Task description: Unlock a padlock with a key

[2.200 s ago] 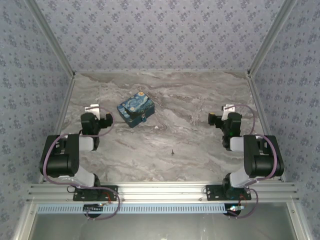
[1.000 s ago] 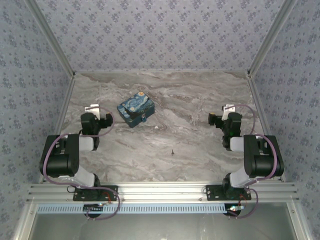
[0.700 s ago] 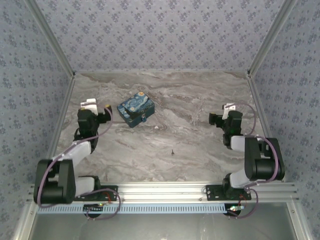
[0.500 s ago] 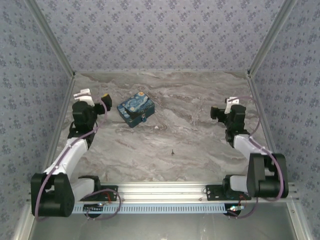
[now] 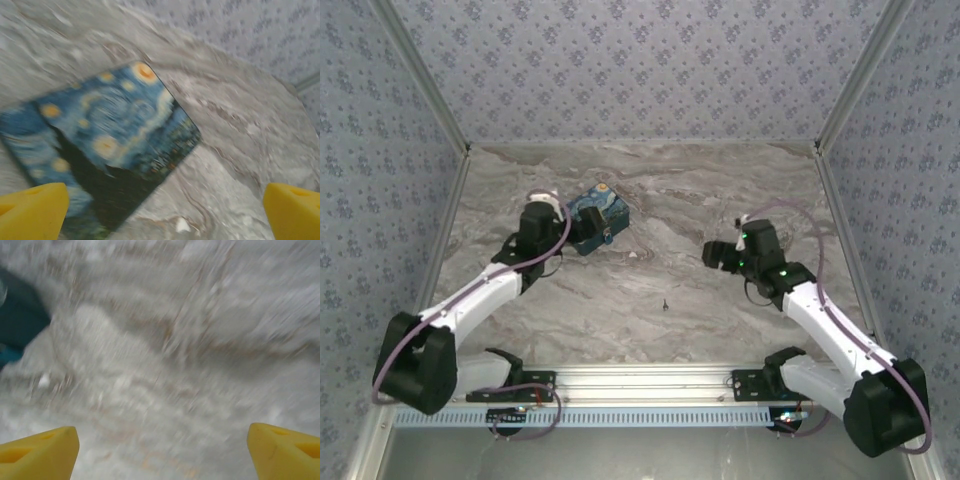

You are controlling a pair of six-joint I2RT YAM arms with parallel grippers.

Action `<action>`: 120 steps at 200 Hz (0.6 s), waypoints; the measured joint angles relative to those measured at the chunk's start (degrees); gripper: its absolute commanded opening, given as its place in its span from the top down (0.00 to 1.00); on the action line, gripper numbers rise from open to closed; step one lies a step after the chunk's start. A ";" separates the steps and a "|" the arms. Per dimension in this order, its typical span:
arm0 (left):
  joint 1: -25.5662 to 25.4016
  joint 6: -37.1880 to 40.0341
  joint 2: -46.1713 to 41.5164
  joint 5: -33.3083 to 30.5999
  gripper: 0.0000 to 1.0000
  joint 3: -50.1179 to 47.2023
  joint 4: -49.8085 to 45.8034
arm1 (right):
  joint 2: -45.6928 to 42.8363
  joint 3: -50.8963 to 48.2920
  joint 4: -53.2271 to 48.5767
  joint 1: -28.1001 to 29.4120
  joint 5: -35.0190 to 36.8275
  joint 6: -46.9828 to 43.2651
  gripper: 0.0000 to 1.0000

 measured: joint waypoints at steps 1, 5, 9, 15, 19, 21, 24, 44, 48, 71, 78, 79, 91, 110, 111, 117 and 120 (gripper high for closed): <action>-0.15 -0.09 0.15 0.00 0.01 0.09 0.00 | 0.04 0.00 -0.11 0.28 0.00 0.20 0.13; -0.96 -0.52 1.11 0.02 0.01 0.59 0.15 | 0.39 0.00 -0.83 1.90 0.00 1.22 0.14; -1.73 -0.98 2.03 0.00 0.01 1.11 0.35 | 0.72 0.04 -1.42 3.48 0.02 2.05 0.15; -2.60 -1.53 3.30 0.00 0.01 1.77 0.90 | 1.49 0.13 -2.27 5.81 0.04 3.21 0.16; -3.08 -1.90 4.04 0.00 0.00 2.16 1.29 | 2.23 0.24 -2.80 7.41 0.09 4.02 0.17; -3.26 -2.05 4.33 -0.02 0.01 2.29 1.44 | 2.60 0.31 -3.08 8.33 0.13 4.59 0.17; -3.63 -2.34 4.92 0.00 0.00 2.62 1.77 | 3.13 0.42 -3.39 9.27 0.20 5.11 0.17; -4.92 -4.04 7.45 -0.02 0.00 3.58 4.11 | 8.17 1.95 -5.27 15.78 0.28 8.22 0.22; -5.01 -4.35 7.82 0.00 0.01 3.63 4.55 | 9.57 2.43 -5.60 17.03 0.28 8.66 0.23; -5.18 -5.51 9.01 -0.31 0.01 3.69 5.86 | 17.42 5.64 -6.05 22.01 0.22 11.17 0.29; -5.18 -5.88 9.09 -0.42 0.01 3.69 6.01 | 19.65 6.64 -6.05 22.97 0.17 11.63 0.31; -5.18 -5.88 9.11 -0.46 0.01 3.69 6.01 | 20.22 6.86 -6.05 23.17 0.17 11.63 0.32; -5.18 -6.19 9.09 -0.81 0.01 3.69 6.19 | 24.15 8.92 -6.19 24.46 -0.02 12.31 0.37; -5.18 -6.54 9.07 -1.44 0.01 3.69 6.45 | 30.27 12.85 -7.45 25.77 -0.22 12.55 0.39; -5.18 -6.51 9.07 -1.49 0.00 3.69 6.45 | 30.47 13.00 -7.50 25.79 -0.22 12.50 0.40; -5.18 -6.51 8.98 -1.53 0.01 3.69 6.43 | 32.00 14.14 -8.00 26.05 -0.20 12.50 0.40; -5.18 -6.54 8.96 -1.60 0.01 3.69 6.40 | 32.68 14.62 -8.20 26.16 -0.17 12.48 0.41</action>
